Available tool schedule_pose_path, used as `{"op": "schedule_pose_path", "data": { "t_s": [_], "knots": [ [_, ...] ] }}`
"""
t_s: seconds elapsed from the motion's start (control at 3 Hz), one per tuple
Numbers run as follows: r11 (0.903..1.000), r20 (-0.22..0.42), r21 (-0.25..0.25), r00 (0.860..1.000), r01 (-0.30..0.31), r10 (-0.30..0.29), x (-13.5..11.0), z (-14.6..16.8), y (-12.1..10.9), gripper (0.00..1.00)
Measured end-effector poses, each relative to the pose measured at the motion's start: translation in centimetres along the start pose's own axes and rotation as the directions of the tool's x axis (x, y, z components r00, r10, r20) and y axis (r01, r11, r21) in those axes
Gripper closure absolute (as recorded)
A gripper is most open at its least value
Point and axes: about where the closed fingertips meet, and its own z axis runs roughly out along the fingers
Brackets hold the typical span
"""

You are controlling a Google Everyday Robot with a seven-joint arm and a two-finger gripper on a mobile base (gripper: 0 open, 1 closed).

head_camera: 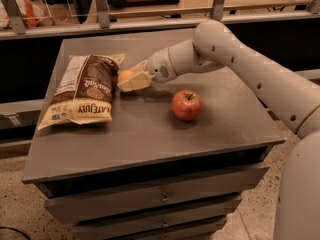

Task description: Move orange near brown chip bag

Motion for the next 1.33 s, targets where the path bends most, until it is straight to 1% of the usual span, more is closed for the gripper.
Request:
{"op": "schedule_pose_path", "data": {
  "t_s": [0.33, 0.67, 1.0, 1.33],
  "knots": [
    [0.9995, -0.020, 0.032, 1.000, -0.008, 0.008, 0.12, -0.23, -0.36, 0.61],
    [0.9983, -0.022, 0.056, 1.000, -0.011, 0.013, 0.03, -0.45, -0.69, 0.38],
    [0.9977, -0.017, 0.066, 1.000, -0.013, 0.014, -0.06, -0.56, -0.92, 0.14],
    [0.9974, -0.010, 0.071, 1.000, -0.015, 0.015, -0.15, -0.60, -1.04, 0.00]
  ]
}}
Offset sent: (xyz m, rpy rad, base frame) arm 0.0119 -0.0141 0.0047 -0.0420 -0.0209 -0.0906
